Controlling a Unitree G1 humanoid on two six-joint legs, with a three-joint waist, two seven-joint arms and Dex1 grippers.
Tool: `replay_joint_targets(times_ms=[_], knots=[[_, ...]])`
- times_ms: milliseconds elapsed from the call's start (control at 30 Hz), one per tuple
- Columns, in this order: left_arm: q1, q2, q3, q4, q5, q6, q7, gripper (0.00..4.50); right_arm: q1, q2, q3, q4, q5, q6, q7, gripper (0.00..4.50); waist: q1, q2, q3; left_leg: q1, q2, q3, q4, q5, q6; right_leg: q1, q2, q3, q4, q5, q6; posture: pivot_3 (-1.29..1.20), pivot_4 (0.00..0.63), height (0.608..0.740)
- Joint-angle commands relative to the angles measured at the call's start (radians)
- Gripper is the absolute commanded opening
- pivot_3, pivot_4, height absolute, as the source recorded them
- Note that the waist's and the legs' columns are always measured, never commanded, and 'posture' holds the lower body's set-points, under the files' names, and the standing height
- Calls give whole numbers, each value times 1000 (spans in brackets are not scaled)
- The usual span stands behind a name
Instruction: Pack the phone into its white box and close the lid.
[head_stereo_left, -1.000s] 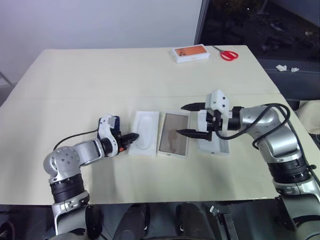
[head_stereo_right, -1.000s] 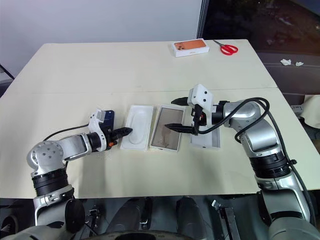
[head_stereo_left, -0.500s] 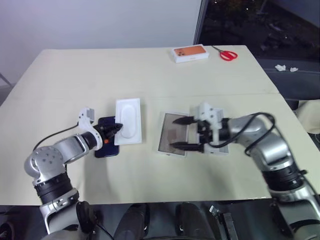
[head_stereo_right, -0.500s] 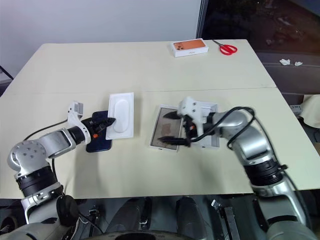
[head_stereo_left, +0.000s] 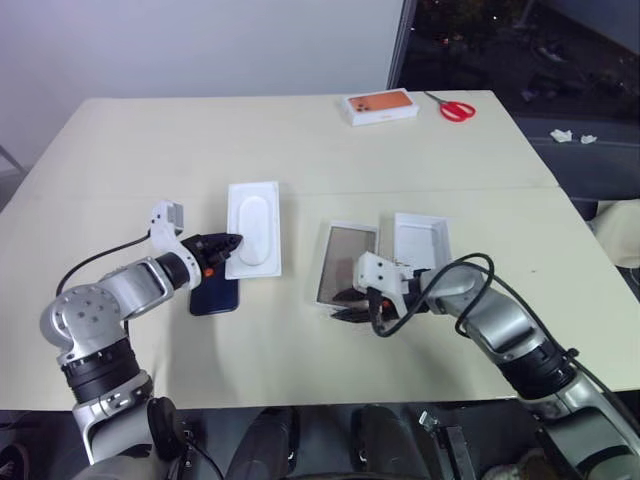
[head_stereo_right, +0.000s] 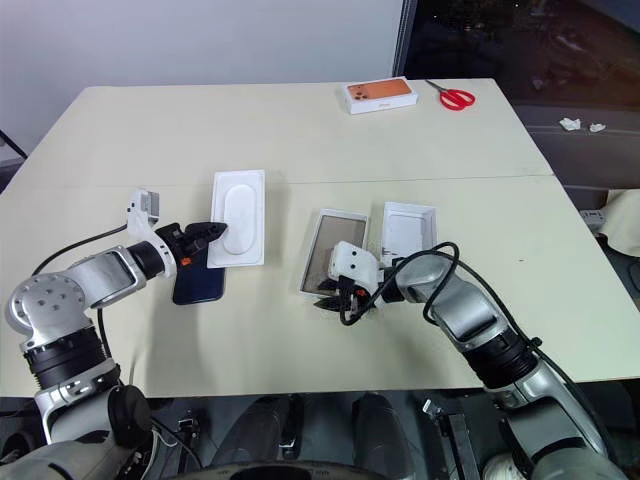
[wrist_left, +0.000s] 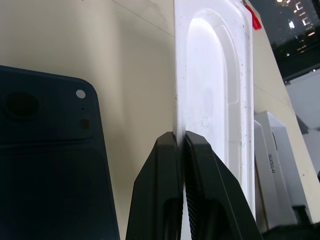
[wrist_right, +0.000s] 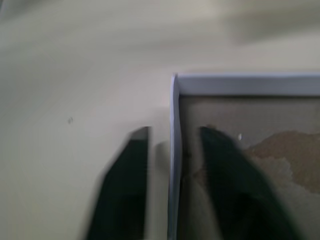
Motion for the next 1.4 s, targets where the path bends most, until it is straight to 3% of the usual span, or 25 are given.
replay_joint_targets(times_ms=[33,167,433,533,667,1000,1167,1400], knots=[[-9,10,0,-35,-24,-9,4,0,-12,2,-2,4,-29,-56,6,48,0,0,0,0,0,0,0,0,0,0,0,0,0,0,0,0,150,740],[-22,0,7,-29,-38,-10,6,0,-62,61,-41,-1,2,-53,-10,48,-2,0,0,0,0,0,0,0,0,0,0,0,0,0,0,0,150,740],[-44,-16,-16,-22,-50,-23,20,0,-124,191,4,138,-73,-145,-65,48,1,-1,0,0,0,0,0,0,-1,0,0,0,0,0,0,0,150,740],[-54,-21,-14,-14,-53,-21,31,0,-132,223,10,173,-95,-174,-76,854,0,-1,0,0,0,0,0,0,-1,0,0,0,0,0,0,0,150,740],[-54,-36,-11,-16,-65,-14,49,0,-140,228,-4,170,-110,-178,-86,2824,-2,-1,0,0,0,0,0,1,-1,0,0,0,0,0,0,0,150,740],[-43,-178,-32,-55,-121,11,157,0,-138,81,-266,46,112,-37,19,2824,3,-2,1,0,0,0,0,1,-1,1,0,0,0,0,0,0,150,740],[-44,-232,-92,-27,-83,-4,192,0,-100,6,-305,91,95,-89,34,2824,-1,-2,1,0,0,0,0,0,-1,1,0,0,0,0,0,0,150,740],[-56,-245,-157,-7,-53,-15,208,0,-100,25,-295,77,89,-98,-3,2824,0,-2,1,0,0,0,0,1,-1,0,1,0,0,0,0,0,150,740]])
